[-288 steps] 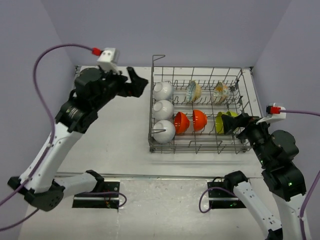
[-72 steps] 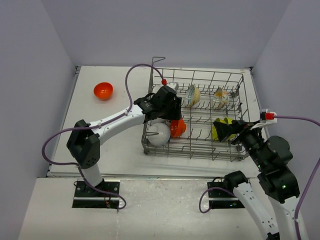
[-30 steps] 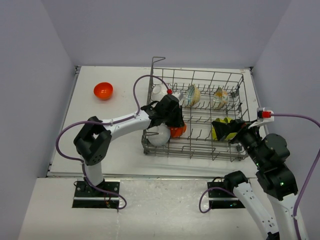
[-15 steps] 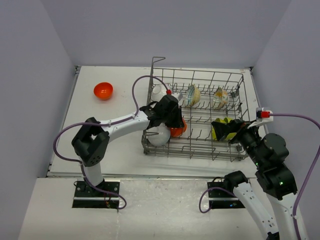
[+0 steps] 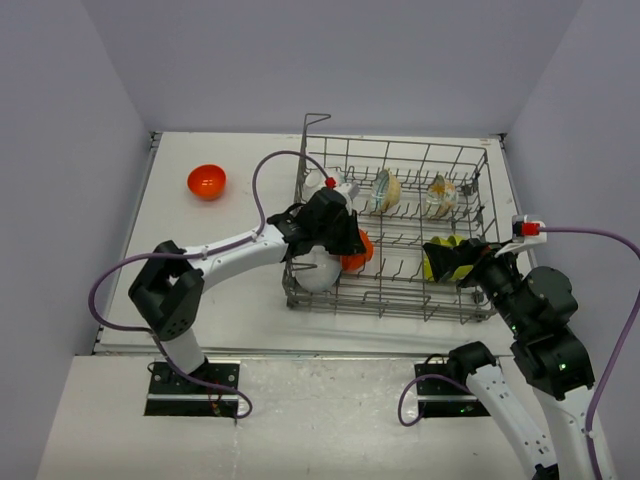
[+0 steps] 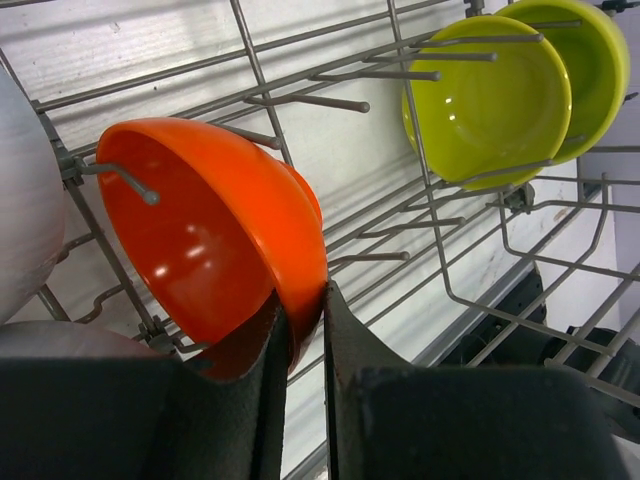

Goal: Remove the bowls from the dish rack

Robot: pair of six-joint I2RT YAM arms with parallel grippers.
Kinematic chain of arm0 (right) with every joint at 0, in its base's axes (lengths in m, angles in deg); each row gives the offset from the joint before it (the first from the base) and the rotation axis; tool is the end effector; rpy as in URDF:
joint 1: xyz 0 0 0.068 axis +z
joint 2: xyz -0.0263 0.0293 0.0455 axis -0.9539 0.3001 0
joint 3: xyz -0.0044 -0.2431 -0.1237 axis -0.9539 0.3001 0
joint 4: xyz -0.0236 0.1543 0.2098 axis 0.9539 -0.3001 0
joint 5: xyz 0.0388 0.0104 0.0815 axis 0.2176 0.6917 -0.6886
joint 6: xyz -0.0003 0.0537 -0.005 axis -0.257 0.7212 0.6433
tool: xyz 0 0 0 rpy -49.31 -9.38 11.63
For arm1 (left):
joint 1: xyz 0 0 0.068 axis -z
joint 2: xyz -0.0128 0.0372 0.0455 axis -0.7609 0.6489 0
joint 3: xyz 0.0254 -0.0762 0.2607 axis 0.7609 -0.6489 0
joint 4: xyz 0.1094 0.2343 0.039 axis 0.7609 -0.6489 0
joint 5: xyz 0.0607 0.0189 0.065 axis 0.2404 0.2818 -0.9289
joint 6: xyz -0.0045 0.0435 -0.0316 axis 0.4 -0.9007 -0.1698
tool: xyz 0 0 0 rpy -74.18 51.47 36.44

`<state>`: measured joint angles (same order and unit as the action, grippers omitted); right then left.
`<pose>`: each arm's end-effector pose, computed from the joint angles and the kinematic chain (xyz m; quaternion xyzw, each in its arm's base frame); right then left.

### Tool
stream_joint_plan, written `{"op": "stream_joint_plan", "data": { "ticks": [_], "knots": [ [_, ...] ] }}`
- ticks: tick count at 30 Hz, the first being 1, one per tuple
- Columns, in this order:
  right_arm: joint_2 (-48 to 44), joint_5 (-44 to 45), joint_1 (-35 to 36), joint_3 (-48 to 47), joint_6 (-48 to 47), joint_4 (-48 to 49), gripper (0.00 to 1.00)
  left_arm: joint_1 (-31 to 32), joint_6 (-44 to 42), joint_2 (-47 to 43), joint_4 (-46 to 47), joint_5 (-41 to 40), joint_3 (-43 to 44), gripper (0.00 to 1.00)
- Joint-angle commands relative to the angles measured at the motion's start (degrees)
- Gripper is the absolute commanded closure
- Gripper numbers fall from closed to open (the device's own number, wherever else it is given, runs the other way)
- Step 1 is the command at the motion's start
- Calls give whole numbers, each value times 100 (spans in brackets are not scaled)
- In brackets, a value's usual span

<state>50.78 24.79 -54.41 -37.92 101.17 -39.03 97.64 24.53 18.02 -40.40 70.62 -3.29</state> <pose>0.0651 0.0231 0.3790 0.0272 0.7392 0.2624 0.6197 0.2577 -0.2945 0.2497 0.0735 0.9015 -0.3438 0.2524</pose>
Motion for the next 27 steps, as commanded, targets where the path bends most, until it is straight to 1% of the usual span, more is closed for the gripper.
{"op": "stream_joint_plan", "data": {
  "ticks": [1,4,8,14,15,16,18,22,25,27],
  "knots": [
    [20,15,24,-53,-107,200,1,-90,15,-801,1192,483,7,100],
    [2,15,24,-44,-124,200,1,-212,260,-924,1937,826,-300,100],
    [-15,32,24,-53,-150,191,1,-292,638,-1047,2511,1099,-731,100],
    [-7,33,24,-62,-159,182,1,-380,1034,-1161,3372,1424,-1056,100],
    [-24,33,24,-62,-159,174,1,-397,1069,-1162,3521,1573,-1100,100],
    [-24,33,24,-53,-168,182,1,-398,1191,-1170,3871,1652,-1153,100],
    [-33,59,24,-53,-168,174,1,-398,1280,-1153,4110,1819,-1206,100],
    [-7,50,24,-114,-186,139,1,-398,1289,-1161,4401,2083,-1075,100],
    [-7,85,24,-158,-195,121,1,-389,1053,-1267,4367,2215,-821,100],
    [11,94,24,-176,-177,121,1,-389,851,-1398,4140,2251,-662,100]
  ]
}}
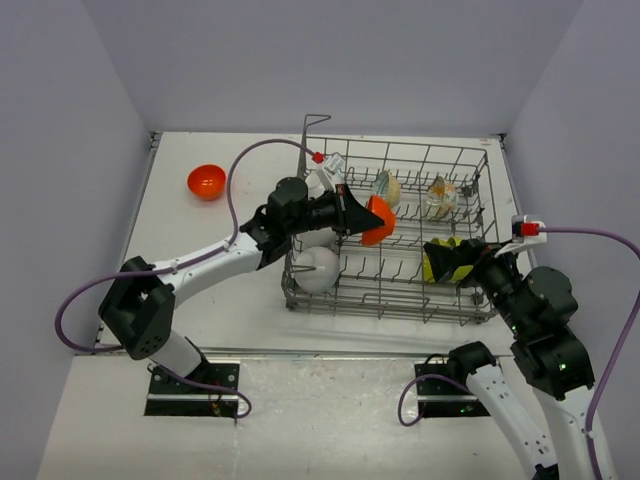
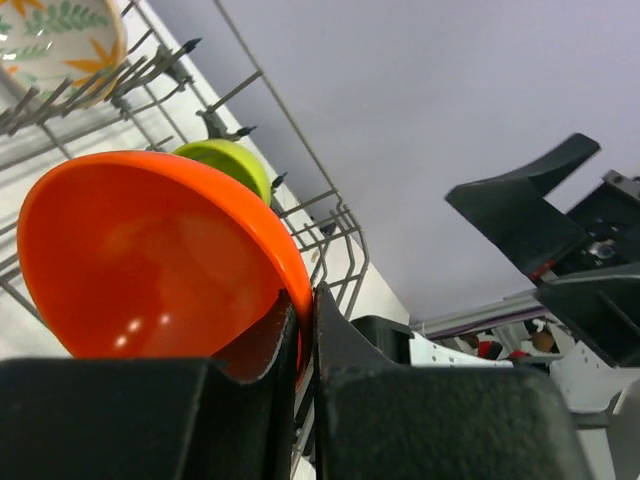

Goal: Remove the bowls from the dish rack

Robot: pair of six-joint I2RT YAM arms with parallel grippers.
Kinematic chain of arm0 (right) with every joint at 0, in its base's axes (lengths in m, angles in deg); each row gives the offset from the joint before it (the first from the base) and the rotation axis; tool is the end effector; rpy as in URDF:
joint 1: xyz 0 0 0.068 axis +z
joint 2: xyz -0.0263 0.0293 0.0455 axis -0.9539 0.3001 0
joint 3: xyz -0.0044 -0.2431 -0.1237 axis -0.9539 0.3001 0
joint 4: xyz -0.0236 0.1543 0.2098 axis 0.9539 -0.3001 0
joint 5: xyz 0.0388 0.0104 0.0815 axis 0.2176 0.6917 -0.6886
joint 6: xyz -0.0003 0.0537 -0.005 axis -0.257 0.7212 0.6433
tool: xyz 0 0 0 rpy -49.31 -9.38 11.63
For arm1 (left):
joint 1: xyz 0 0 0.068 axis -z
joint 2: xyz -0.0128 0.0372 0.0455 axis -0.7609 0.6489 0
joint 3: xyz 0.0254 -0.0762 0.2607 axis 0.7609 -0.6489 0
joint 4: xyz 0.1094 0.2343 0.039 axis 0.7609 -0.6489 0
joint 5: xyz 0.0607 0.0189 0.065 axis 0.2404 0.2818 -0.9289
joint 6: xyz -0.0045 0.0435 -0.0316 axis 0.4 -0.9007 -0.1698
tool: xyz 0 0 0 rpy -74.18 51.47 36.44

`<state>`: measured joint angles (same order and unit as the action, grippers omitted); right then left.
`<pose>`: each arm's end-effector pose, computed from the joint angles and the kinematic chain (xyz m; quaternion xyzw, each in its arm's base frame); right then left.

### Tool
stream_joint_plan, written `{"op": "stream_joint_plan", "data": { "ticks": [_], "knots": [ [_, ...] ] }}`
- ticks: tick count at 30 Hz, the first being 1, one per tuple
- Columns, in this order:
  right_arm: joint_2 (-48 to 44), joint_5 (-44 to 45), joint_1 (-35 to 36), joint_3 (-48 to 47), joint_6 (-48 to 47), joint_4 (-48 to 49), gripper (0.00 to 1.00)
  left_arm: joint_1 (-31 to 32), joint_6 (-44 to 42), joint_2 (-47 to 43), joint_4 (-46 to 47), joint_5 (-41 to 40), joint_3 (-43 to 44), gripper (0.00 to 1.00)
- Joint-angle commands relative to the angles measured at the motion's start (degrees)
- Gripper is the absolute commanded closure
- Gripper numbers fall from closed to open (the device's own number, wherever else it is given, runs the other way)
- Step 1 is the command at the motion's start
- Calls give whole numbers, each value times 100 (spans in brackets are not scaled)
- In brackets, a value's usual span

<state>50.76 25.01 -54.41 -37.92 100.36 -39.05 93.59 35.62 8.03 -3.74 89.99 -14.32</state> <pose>0.0651 0.0229 0.3789 0.0232 0.7393 0.2567 0.6221 0.2517 -0.2663 0.3106 0.1006 0.7235 -0.6110 0.3050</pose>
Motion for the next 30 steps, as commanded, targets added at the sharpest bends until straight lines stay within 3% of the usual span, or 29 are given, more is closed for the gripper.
{"op": "stream_joint_plan", "data": {
  "ticks": [1,5,6,8,9,10,11,13,15,17,22,30],
  "knots": [
    [31,64,24,-185,-96,132,1,16,-572,-452,359,297,660,100],
    [40,99,24,-211,-61,149,1,16,-1653,-804,-571,-281,1355,100],
    [31,116,24,-220,-61,158,1,24,-1899,-996,-1261,-588,1531,100],
    [13,116,15,-229,-70,167,1,24,-2585,-1138,-2133,-2263,2233,100],
    [4,108,24,-238,-70,167,1,7,-2761,-1130,-3347,-3087,2531,100],
    [4,107,24,-238,-87,167,1,-11,-2789,-1043,-3916,-4035,3265,100],
    [4,99,24,-229,-87,167,1,-150,-2833,-772,-4444,-5594,3621,100],
    [4,81,24,-211,-96,202,1,-553,-2668,-367,-5825,-6572,4588,100],
    [31,64,24,-168,-131,228,1,-1484,-2579,168,-6555,-6551,4985,100],
    [74,64,24,-132,-157,255,1,-2265,-2605,730,-6943,-5946,5495,100],
    [92,106,24,-159,-289,185,1,-3243,-3018,2375,-8087,-5163,7393,100],
    [329,-217,24,-203,-386,202,1,-4176,-2965,3229,-7579,-4012,6472,100]
  ]
}}
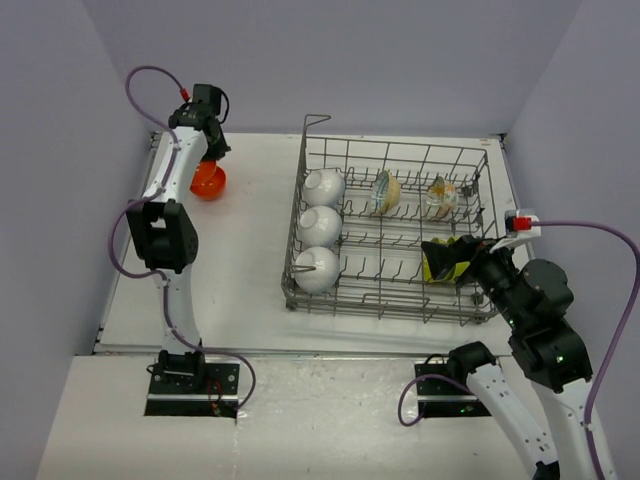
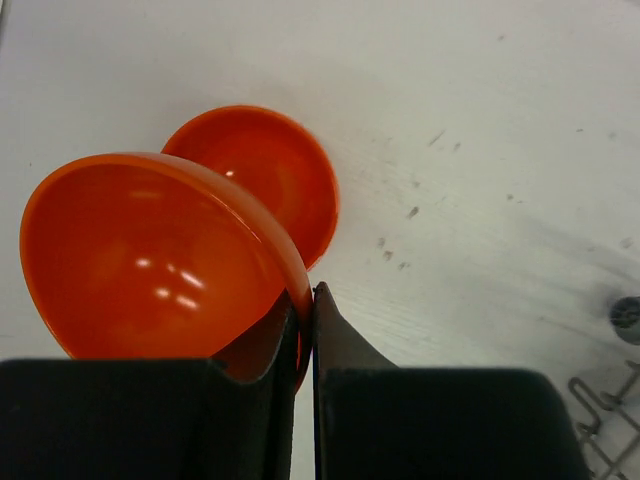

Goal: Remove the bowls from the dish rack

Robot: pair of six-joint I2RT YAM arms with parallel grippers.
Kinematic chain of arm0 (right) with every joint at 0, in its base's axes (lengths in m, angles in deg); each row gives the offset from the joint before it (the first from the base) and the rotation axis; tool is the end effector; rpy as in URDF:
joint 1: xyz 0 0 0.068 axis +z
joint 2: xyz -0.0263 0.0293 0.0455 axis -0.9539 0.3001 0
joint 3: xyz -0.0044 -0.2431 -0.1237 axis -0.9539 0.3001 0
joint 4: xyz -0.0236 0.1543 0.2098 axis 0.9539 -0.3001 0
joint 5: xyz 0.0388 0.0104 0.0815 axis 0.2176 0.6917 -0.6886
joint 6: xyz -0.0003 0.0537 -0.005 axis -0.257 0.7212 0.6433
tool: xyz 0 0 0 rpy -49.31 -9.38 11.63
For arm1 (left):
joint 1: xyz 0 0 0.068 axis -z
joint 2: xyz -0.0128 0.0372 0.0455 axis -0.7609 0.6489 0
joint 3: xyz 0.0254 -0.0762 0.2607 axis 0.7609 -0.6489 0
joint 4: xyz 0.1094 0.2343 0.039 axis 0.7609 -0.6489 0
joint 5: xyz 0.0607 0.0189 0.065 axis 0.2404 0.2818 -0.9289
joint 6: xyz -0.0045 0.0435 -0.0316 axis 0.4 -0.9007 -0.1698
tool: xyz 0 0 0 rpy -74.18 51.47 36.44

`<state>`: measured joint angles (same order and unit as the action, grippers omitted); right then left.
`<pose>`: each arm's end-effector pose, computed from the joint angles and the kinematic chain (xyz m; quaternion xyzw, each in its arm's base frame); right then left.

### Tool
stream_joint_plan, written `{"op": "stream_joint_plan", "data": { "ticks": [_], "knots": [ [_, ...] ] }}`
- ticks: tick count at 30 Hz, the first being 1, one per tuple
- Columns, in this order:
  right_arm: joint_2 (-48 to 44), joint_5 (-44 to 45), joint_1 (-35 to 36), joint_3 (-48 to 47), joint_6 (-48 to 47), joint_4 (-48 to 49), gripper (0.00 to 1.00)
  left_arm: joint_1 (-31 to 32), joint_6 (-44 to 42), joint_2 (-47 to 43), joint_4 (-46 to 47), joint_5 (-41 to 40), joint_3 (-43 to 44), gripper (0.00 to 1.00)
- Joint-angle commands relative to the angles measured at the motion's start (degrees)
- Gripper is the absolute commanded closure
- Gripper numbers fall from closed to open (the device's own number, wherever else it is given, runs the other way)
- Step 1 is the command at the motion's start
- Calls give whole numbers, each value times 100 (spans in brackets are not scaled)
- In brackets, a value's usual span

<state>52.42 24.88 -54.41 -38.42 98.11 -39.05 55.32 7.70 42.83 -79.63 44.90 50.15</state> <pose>0.0710 0.0250 0.3800 0.0084 0.7464 0.2428 0.6196 0.4762 -0.0373 0.3199 -0.2119 0.9071 0.0501 0.3603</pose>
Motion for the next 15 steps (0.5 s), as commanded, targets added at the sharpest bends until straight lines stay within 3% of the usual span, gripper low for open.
{"op": "stream_joint_plan", "data": {
  "ticks": [1,15],
  "knots": [
    [181,-257,24,-117,-170,220,1,-367,-200,-102,-7,534,50,100],
    [383,-415,24,-82,-187,281,1,-402,-578,769,-174,719,490,100]
  ]
}}
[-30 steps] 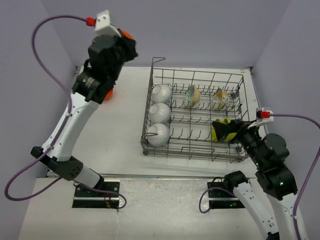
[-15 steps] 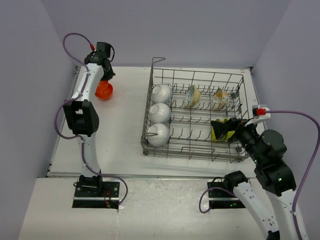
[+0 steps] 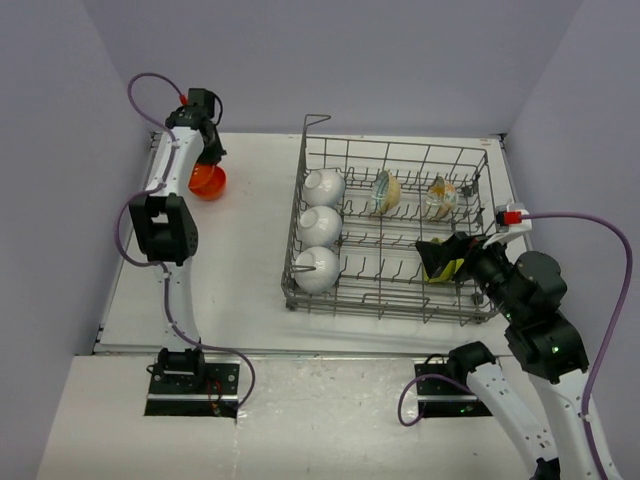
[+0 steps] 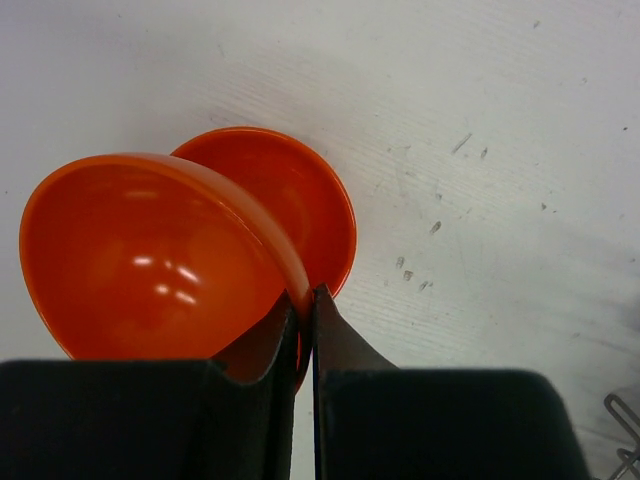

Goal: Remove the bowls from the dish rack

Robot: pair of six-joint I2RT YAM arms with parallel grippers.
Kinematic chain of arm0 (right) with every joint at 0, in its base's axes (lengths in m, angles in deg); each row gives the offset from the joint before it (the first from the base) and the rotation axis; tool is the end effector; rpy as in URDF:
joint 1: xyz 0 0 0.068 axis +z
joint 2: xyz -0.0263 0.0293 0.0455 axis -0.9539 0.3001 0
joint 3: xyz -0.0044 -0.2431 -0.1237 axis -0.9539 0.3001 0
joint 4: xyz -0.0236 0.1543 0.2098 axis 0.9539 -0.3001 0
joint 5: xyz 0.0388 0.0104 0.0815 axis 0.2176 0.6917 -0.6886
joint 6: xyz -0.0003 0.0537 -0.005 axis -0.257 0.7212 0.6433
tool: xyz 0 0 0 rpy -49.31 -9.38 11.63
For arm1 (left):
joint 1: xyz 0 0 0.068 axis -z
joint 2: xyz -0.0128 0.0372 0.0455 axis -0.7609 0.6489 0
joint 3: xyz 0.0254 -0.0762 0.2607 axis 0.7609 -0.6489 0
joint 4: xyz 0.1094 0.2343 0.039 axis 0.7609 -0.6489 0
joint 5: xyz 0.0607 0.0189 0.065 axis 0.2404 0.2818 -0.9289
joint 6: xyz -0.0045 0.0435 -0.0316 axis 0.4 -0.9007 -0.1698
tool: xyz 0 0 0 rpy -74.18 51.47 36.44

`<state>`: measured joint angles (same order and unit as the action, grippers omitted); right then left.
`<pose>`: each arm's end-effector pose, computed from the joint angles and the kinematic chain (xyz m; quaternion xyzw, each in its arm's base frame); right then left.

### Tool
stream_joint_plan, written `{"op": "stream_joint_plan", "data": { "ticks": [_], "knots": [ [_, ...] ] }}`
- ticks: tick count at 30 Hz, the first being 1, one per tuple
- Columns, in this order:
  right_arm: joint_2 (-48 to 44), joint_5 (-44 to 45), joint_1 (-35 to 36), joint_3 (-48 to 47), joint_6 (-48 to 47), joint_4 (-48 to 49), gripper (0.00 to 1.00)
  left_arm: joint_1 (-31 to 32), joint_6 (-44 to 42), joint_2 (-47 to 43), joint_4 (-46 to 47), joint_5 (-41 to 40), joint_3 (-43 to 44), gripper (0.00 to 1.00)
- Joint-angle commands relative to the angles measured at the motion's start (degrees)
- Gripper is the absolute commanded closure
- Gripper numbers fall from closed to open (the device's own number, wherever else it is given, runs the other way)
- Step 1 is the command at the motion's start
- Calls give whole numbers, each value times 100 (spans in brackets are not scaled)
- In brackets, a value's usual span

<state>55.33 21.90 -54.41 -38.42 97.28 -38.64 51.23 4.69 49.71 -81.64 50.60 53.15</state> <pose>0.0832 0.0309 0.3776 -0.0132 0.7604 0.2516 0.5986 0.4986 -0.0072 0.2769 -0.2030 0.9307 0.0383 0.3018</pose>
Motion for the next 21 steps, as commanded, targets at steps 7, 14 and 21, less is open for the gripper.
{"op": "stream_joint_plan", "data": {
  "ticks": [7,14,21],
  "knots": [
    [92,-197,24,-108,-122,231,1,15,-479,424,-96,157,357,100],
    [119,-285,24,-126,-122,231,1,15,-550,617,-113,201,401,94],
    [172,-320,24,-135,-104,240,1,208,-585,530,-122,157,629,50]
  ]
}}
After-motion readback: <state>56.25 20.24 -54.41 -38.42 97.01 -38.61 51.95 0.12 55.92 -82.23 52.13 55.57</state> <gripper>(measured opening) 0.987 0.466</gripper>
